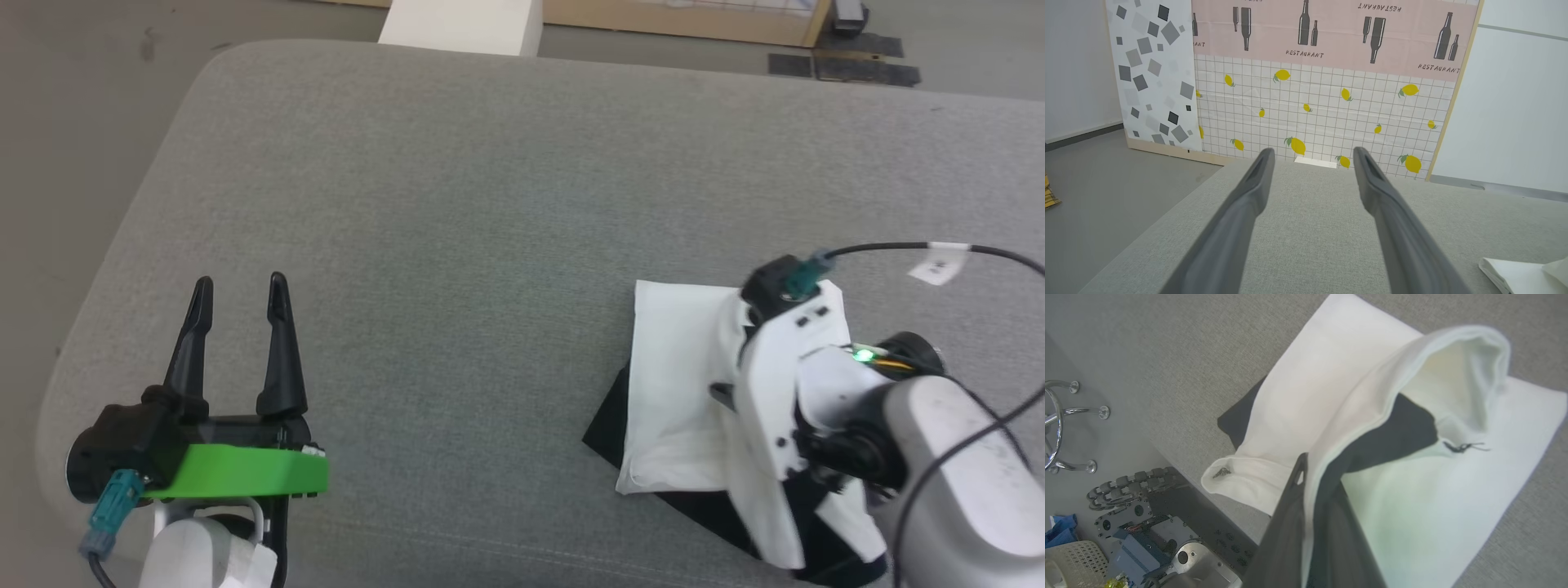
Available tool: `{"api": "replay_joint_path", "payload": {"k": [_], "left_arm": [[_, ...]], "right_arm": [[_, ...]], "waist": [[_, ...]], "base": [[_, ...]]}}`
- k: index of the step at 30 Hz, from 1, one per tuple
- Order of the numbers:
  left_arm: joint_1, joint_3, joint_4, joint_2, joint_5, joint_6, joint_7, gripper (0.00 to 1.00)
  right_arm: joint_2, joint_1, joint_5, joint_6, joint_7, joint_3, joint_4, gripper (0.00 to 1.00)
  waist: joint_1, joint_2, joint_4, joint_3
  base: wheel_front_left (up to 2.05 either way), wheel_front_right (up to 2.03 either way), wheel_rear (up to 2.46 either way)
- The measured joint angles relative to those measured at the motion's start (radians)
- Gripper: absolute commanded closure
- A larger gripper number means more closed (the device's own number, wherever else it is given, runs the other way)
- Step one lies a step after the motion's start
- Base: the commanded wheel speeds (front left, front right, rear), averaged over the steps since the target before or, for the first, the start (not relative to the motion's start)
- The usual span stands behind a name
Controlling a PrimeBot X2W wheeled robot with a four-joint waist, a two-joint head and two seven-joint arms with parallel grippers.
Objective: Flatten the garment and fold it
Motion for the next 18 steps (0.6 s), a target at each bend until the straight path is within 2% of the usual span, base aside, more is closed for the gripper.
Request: {"api": "replay_joint_path", "payload": {"k": [3,13,14,15,16,18], "left_arm": [[0.0,-0.009,0.001,0.0,-0.019,0.0,0.0,0.0],[-0.004,-0.024,0.002,0.0,-0.03,0.001,0.0,0.0],[-0.004,-0.023,0.002,0.0,-0.031,0.001,0.0,0.0],[-0.004,-0.023,0.002,0.0,-0.032,0.001,0.0,0.0],[-0.004,-0.023,0.003,0.0,-0.032,0.001,0.0,0.0],[-0.005,-0.024,0.005,0.0,-0.032,0.001,0.0,0.0]], "right_arm": [[0.069,-0.054,-0.043,0.0,-0.069,0.017,0.107,1.0],[0.126,-0.122,-0.098,0.0,-0.164,0.032,0.295,1.0],[0.134,-0.127,-0.099,0.0,-0.173,0.032,0.309,0.87],[0.14,-0.132,-0.098,0.0,-0.181,0.036,0.316,0.28],[0.145,-0.136,-0.098,0.0,-0.187,0.044,0.319,0.0],[0.161,-0.149,-0.089,0.0,-0.197,0.061,0.318,0.0]], "waist": [[0.0,0.0,0.022,0.018],[0.0,0.0,0.053,0.065],[0.0,0.0,0.054,0.067],[0.0,0.0,0.053,0.069],[0.0,0.0,0.052,0.069],[0.0,0.0,0.048,0.07]], "base": [[0.0,0.0,0.0],[0.0,0.0,0.0],[0.0,0.0,0.0],[0.0,0.0,0.0],[0.0,0.0,0.0],[0.0,0.0,0.0]]}}
